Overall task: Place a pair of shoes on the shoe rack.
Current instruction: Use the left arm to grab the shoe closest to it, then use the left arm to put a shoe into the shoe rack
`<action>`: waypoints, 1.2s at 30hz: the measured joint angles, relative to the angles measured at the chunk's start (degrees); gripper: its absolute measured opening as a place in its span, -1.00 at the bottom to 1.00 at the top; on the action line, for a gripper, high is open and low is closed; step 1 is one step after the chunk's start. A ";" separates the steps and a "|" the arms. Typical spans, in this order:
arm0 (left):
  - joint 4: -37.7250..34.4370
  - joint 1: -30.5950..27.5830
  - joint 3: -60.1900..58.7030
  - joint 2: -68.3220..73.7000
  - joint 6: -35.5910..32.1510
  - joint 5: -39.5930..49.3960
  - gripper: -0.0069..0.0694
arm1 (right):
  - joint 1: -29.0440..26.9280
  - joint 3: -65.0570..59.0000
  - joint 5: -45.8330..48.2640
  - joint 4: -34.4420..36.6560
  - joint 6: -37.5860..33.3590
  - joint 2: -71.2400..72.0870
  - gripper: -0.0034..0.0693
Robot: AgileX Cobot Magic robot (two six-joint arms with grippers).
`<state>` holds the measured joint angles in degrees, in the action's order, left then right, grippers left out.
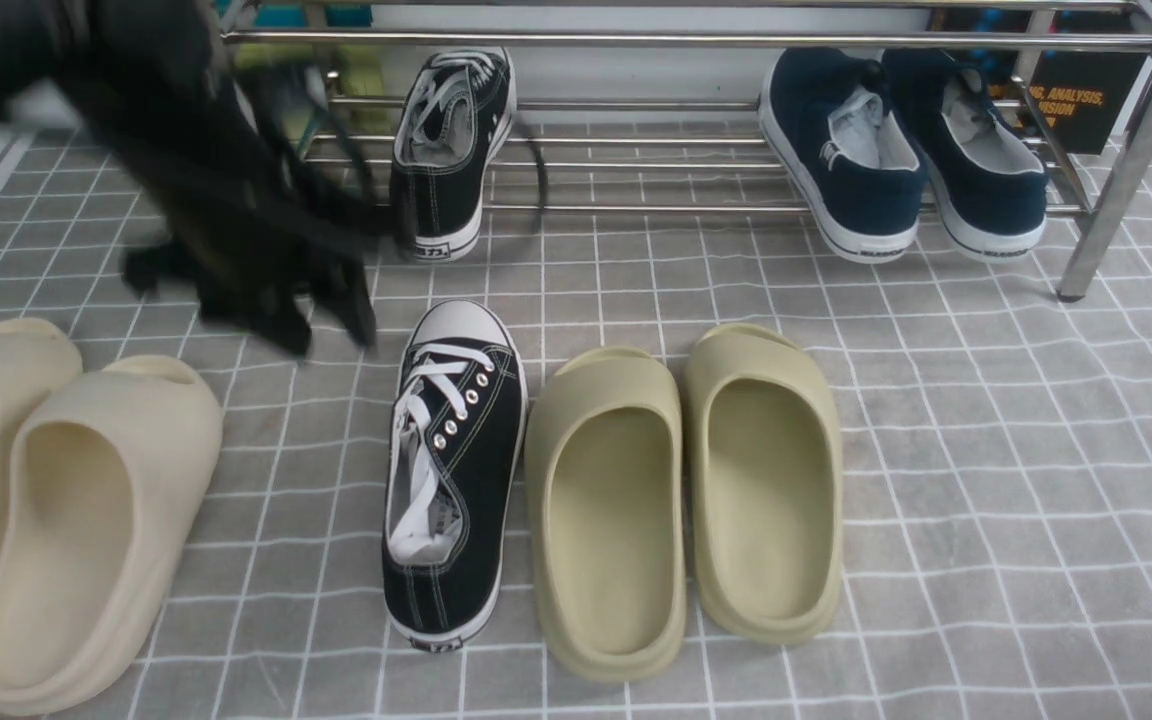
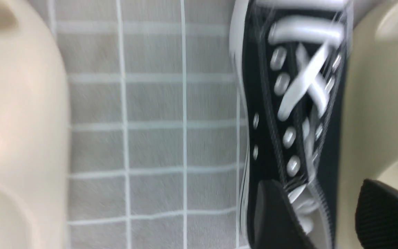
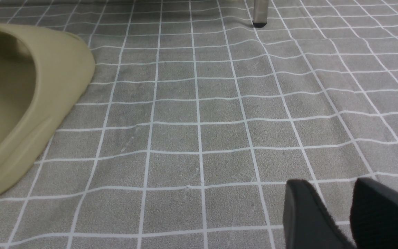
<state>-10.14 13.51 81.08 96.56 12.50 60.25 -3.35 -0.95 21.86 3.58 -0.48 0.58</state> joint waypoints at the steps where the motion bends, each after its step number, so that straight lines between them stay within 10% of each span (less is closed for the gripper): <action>1: -0.14 1.80 -5.96 -0.36 0.00 -4.07 0.07 | 0.00 0.00 0.00 0.00 0.00 0.00 -0.25; 9: 0.97 6.19 -10.88 4.02 2.99 -12.39 0.04 | 0.00 0.00 0.00 0.00 0.00 0.00 -0.25; 16: 2.48 6.31 -10.88 6.85 4.39 -15.60 -0.73 | 0.00 0.00 0.00 0.00 0.00 0.00 -0.25; 36: -2.55 6.26 -1.93 -3.42 -6.13 4.28 -0.72 | 0.00 0.00 0.00 0.00 0.00 0.00 -0.25</action>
<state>-12.69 19.77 79.15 93.14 6.37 64.53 -3.35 -0.95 21.86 3.58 -0.48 0.58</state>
